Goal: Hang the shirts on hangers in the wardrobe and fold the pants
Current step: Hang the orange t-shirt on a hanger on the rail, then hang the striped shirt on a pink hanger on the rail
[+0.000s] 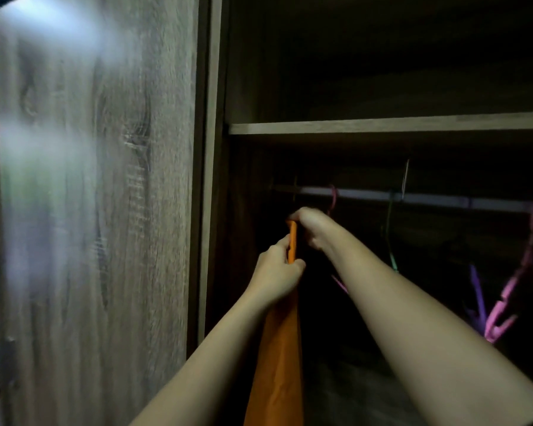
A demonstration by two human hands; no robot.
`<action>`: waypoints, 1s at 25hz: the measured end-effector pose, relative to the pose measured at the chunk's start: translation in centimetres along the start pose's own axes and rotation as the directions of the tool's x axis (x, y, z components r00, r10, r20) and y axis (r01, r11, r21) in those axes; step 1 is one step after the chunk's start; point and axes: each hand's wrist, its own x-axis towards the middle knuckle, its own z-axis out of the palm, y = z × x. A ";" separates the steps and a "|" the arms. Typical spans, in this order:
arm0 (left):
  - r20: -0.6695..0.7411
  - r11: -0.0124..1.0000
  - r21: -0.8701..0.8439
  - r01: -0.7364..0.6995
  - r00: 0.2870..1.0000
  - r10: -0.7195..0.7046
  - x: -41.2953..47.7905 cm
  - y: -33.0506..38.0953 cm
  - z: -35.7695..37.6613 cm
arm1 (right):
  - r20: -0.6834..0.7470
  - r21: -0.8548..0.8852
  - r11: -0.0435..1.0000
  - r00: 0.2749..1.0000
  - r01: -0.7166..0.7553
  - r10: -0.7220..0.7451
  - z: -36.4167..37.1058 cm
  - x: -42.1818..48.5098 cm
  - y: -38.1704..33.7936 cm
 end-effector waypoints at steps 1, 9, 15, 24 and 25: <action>-0.008 1.000 0.008 0.011 1.000 -0.011 0.3 -0.3 0.5 | 0.006 -0.053 0.999 1.000 -0.006 0.006 -0.1 0.3 0.1; 0.013 0.994 0.081 0.079 0.997 -0.080 0.1 -3.2 2.1 | 0.018 -0.393 0.919 1.000 0.024 -0.018 -0.4 1.6 1.7; -0.062 0.964 0.263 -0.052 0.996 0.070 -3.8 -3.0 -0.8 | -0.146 -0.492 0.745 0.801 0.450 -0.580 1.1 -3.6 0.7; -0.178 0.909 0.416 0.038 0.983 0.040 -20.2 -9.8 -10.1 | -0.055 -0.309 0.670 0.691 0.675 -0.721 13.4 -15.0 10.3; -0.192 0.890 0.445 0.098 0.981 -0.012 -22.5 -10.9 -12.0 | -0.015 -0.303 0.659 0.688 0.688 -0.725 15.7 -16.2 11.1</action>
